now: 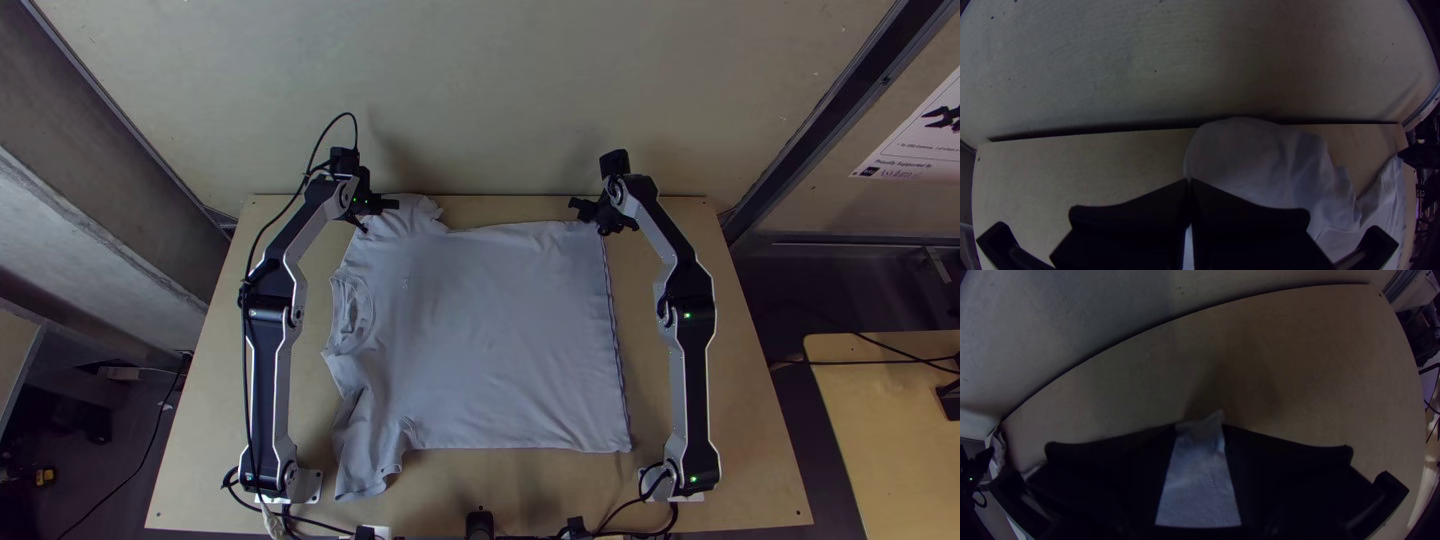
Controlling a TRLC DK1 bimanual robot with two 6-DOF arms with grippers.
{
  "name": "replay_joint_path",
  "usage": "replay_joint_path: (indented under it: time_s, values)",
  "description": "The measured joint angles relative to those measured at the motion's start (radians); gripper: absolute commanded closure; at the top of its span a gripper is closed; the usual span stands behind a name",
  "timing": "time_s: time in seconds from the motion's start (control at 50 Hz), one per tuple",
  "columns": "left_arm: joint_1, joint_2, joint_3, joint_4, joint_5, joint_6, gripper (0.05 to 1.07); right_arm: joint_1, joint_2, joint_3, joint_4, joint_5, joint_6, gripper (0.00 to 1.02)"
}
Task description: Fold the t-shirt
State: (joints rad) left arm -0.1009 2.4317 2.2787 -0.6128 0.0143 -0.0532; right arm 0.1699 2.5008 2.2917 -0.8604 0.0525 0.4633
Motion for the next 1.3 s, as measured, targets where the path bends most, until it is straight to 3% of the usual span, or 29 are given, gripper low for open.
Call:
replay_joint_path:
  time_s: [0.32,0.74,1.3]
  values:
    - [0.001,-0.013,-0.001,0.014,0.000,-0.023,1.05,-0.008,0.005,0.000,0.058,0.038,-0.023,1.00]
    - [-0.002,-0.088,-0.001,0.242,0.003,0.000,1.05,-0.023,0.005,0.008,0.187,0.045,-0.046,1.00]
    - [0.037,-0.136,-0.078,0.060,0.011,0.035,1.05,-0.018,-0.045,0.013,0.150,0.053,-0.062,1.00]
